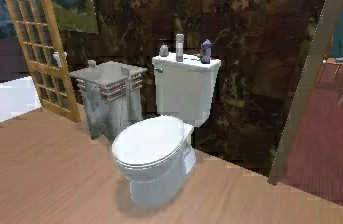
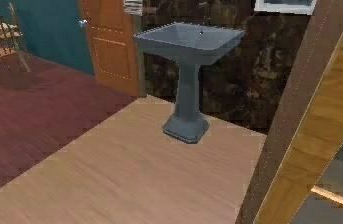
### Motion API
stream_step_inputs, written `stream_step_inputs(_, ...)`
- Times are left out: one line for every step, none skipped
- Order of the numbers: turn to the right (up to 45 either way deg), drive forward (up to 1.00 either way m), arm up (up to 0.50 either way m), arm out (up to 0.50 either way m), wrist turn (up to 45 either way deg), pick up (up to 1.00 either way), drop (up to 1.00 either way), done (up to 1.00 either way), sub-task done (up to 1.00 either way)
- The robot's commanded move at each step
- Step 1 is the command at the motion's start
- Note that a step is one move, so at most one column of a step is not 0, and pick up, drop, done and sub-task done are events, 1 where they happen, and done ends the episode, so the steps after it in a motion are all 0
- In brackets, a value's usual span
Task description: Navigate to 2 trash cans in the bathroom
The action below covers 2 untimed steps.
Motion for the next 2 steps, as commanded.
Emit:
stream_step_inputs(-9.0, 0.00, 0.00, 0.00, 0.0, 0.00, 0.00, 0.00, 0.00)
stream_step_inputs(0.0, 0.35, 0.00, 0.00, 0.0, 0.00, 0.00, 0.00, 0.00)
